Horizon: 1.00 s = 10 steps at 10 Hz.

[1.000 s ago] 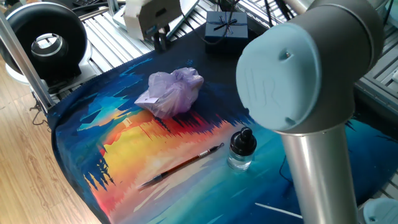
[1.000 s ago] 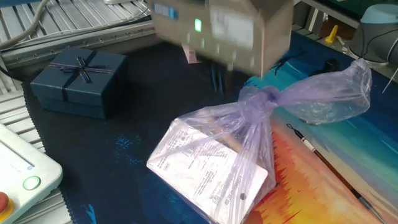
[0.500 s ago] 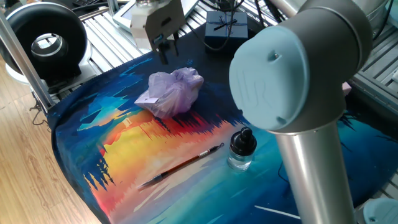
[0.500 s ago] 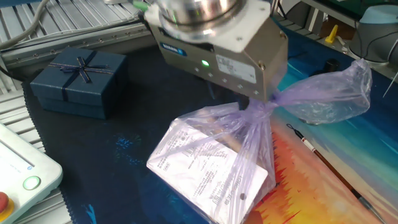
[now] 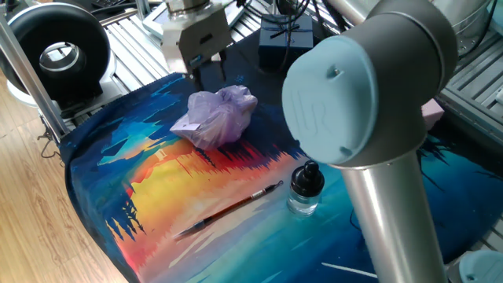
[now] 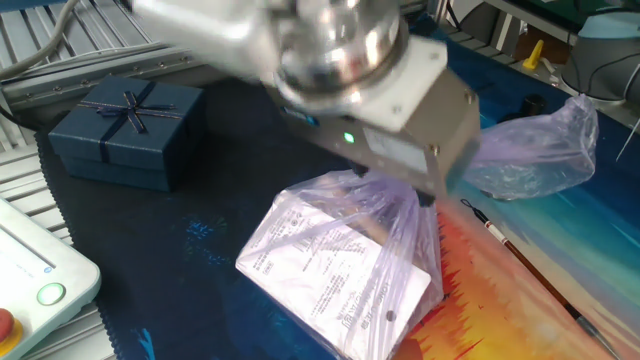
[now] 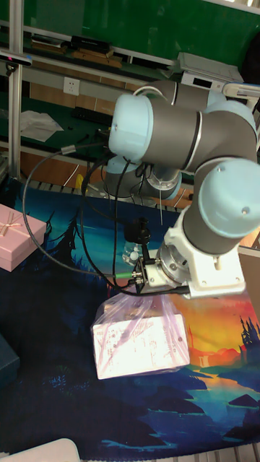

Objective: Pick up a bag of things

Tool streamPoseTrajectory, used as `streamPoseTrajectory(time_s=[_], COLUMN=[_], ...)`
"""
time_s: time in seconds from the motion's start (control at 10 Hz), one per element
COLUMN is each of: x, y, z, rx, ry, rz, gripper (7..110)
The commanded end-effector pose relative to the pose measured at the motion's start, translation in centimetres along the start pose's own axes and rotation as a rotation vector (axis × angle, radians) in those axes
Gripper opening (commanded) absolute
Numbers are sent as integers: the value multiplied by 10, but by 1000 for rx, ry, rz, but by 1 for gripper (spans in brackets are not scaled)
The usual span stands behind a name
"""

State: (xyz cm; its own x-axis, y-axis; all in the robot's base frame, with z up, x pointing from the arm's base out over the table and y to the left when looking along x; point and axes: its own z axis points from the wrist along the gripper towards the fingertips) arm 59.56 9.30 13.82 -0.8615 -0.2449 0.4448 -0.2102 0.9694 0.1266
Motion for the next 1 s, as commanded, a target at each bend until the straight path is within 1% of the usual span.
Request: streamPoseTrajectory(time_s=[0.0,0.1,0.2,0.3,0.5,0.7,0.9], x=[3,7,11,12,16,21,31], y=[-10,-19,-22,-21,-15,-16,-12], z=[22,24,23,26,39,51,61], rx=[44,72,80,80,77,76,90], ry=[83,92,99,103,119,121,130], rz=[67,78,82,90,111,93,106], gripper=[66,66,66,66,66,66,66])
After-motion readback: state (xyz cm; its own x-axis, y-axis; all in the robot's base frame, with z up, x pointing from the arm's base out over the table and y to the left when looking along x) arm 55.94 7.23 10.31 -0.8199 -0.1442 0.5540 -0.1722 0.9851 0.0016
